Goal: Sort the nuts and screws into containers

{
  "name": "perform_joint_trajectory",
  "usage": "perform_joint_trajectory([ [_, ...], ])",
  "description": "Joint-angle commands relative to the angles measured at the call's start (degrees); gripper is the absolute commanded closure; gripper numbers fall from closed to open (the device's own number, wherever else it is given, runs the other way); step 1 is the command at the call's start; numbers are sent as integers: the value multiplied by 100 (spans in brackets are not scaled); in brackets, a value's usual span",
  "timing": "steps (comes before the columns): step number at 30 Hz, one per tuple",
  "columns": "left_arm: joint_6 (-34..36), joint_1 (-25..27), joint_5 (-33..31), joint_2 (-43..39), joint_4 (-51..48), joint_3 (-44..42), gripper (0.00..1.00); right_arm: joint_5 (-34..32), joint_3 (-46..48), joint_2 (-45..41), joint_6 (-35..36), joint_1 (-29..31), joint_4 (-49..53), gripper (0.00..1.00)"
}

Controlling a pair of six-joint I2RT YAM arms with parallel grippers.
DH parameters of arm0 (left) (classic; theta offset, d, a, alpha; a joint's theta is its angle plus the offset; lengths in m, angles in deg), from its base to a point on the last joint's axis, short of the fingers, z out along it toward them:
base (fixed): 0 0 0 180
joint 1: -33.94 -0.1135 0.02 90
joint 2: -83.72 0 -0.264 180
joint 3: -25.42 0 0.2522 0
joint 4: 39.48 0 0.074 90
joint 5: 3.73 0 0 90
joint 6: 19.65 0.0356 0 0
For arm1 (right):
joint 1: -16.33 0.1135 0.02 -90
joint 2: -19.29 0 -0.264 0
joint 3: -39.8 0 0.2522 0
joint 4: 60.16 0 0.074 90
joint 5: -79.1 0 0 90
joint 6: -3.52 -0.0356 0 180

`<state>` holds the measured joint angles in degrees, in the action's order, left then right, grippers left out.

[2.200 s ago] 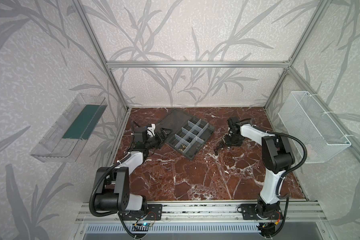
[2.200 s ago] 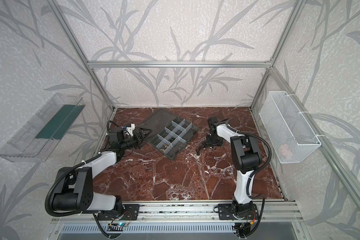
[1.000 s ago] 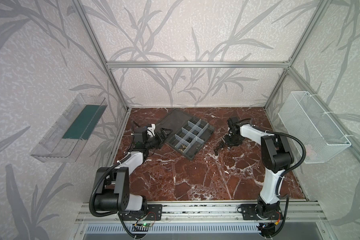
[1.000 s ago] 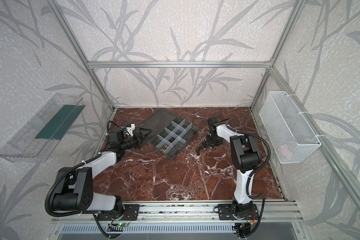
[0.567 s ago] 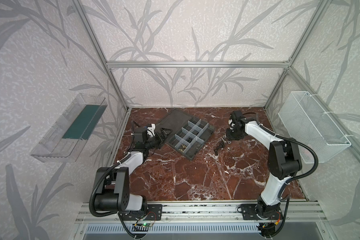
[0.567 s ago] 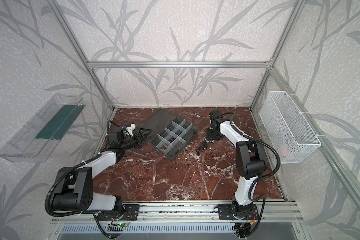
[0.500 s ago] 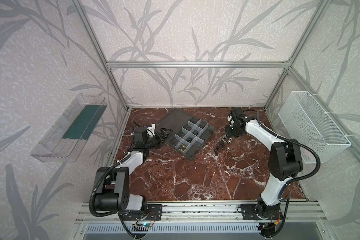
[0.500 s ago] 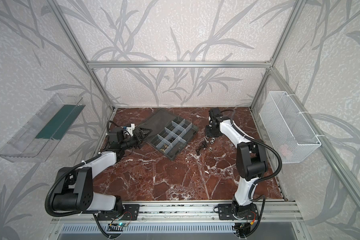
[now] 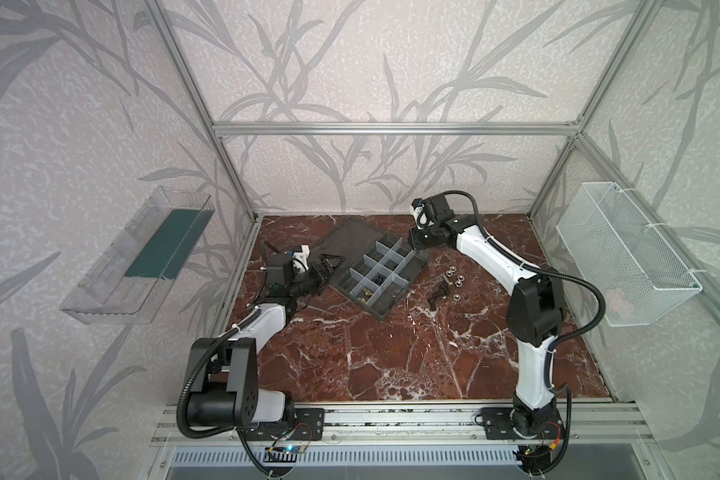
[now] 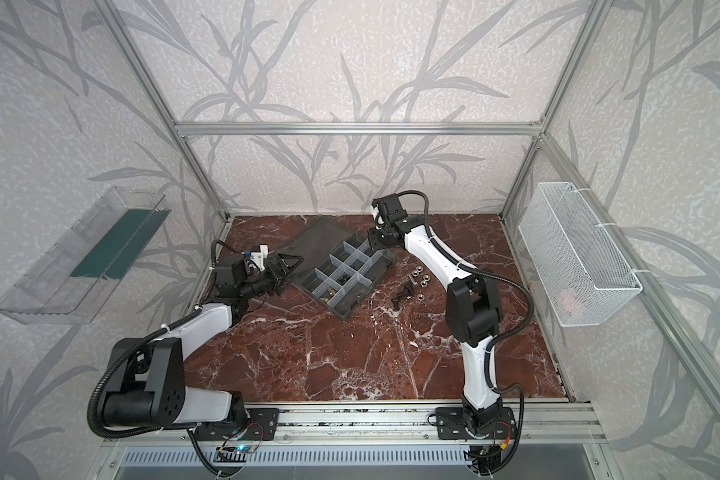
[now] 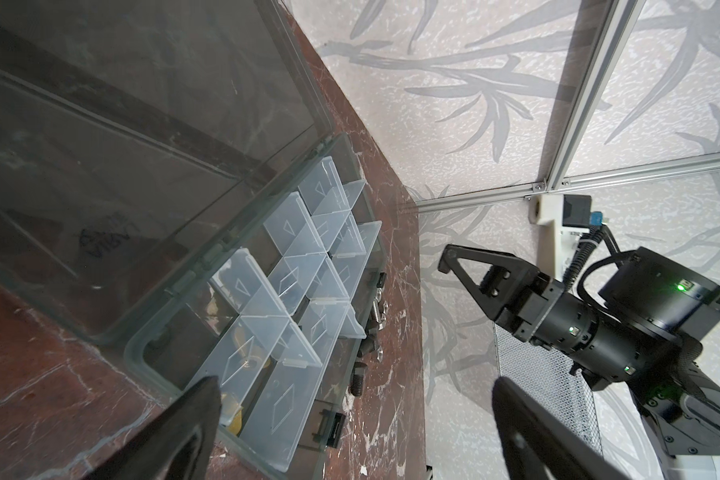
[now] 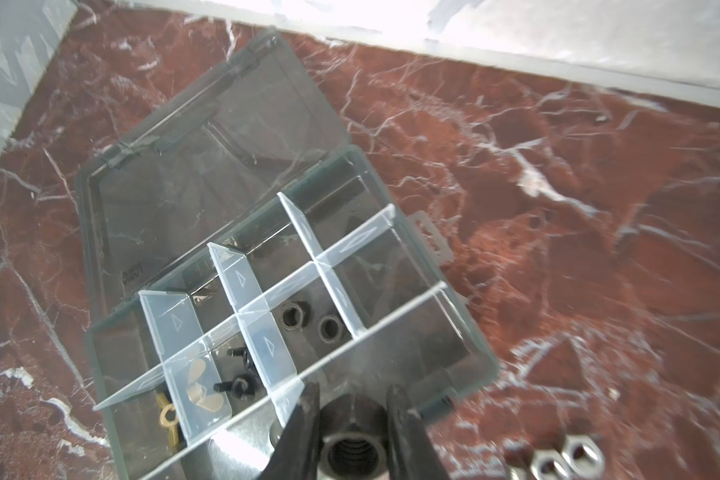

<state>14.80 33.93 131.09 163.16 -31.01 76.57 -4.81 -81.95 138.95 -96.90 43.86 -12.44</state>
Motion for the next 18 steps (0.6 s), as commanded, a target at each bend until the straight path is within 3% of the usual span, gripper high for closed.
perform_joint_trajectory([
  [1, 43, 6, -34, -206, -34, -52, 0, -20, -452, 464, 72, 200, 200, 100],
  [9, -15, 9, -19, -244, 43, -85, 1, -46, -1188, 1184, 142, 469, 620, 100],
  [18, -17, 4, -8, -267, 61, -108, 0, -126, -1225, 1375, 197, 554, 794, 95],
])
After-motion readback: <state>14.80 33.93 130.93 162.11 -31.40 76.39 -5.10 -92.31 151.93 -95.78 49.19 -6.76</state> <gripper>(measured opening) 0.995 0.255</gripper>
